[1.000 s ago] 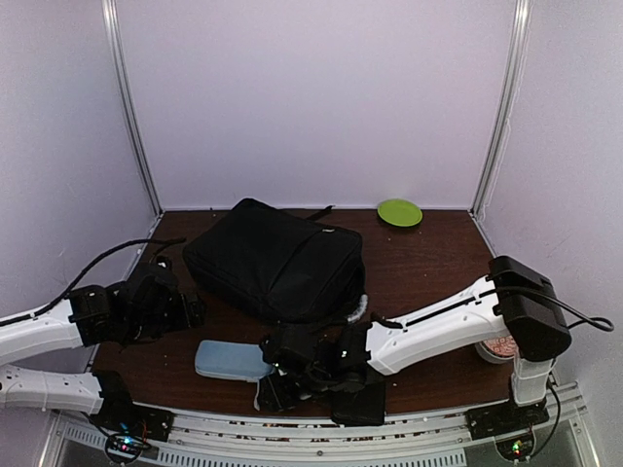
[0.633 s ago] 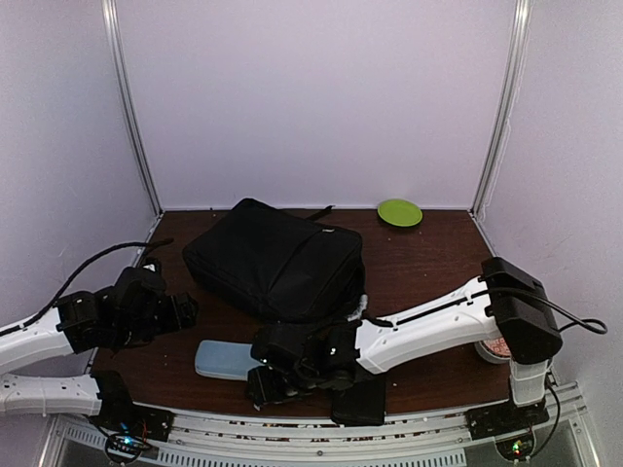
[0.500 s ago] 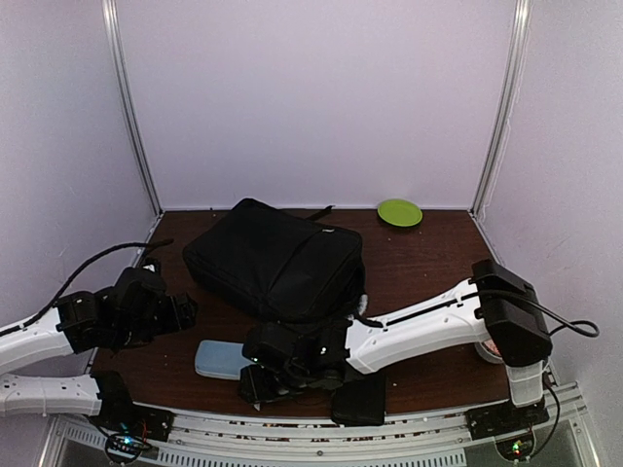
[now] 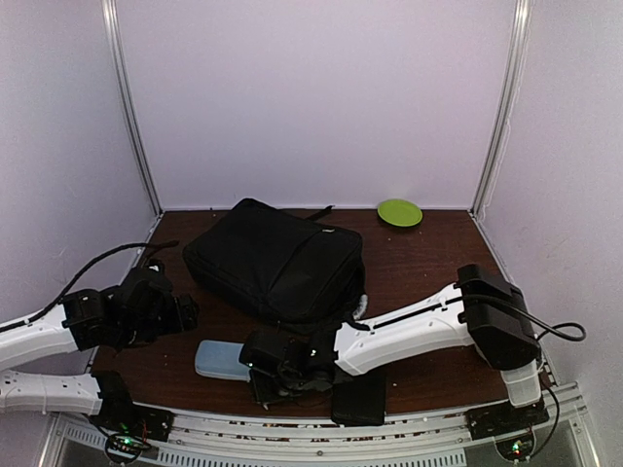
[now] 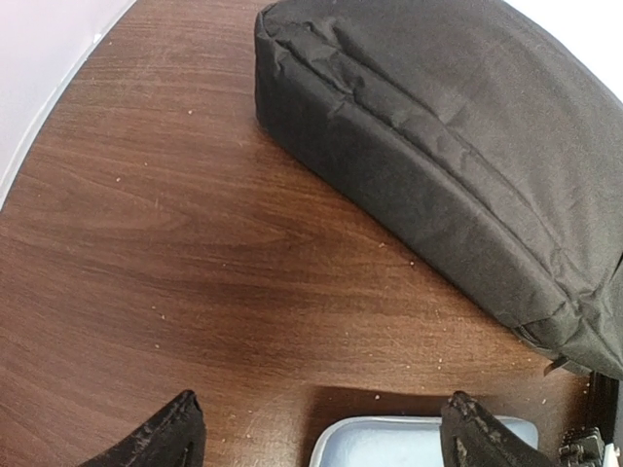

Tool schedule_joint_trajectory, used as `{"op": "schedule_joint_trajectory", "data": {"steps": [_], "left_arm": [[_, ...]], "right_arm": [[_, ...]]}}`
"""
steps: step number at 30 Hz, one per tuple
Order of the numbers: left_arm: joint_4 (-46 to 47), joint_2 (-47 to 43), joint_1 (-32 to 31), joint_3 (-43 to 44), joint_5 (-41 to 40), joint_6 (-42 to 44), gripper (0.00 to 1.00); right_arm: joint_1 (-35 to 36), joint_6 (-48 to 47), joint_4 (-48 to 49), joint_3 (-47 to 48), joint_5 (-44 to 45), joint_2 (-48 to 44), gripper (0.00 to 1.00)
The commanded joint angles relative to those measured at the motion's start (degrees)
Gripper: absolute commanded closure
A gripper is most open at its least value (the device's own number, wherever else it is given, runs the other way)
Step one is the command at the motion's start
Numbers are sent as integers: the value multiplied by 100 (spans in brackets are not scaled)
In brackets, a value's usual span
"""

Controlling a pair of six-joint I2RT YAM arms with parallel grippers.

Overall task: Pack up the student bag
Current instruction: Pick up the stationery from the center of the board.

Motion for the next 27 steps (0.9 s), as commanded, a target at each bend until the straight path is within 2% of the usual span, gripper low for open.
{"op": "schedule_joint_trajectory", "data": {"steps": [1,5,11,18,23,27], "left_arm": [[221,15,38,126,5,88,14],[226,-62,33,119,44,143,15],[169,-168,33,452,36,523,16],[249,141,33,1274,78,1457,17],[531,868,5,2096,564,2327,16],[739,1898,-330,2869,777,2944,11]], "right_arm": [[-40,53,22,-54,148,-25,81],[-47,-109,-28,-112,252,-391,100],[-44,-647,-409,-376,892,-1677,100],[-225,-1313,-1110,-870,1644,-3377,100],[-599,-1706,-1549,-1457,2280,-4613,100],[-941,-1933,-1831,-2016,2821,-5451,100]]}}
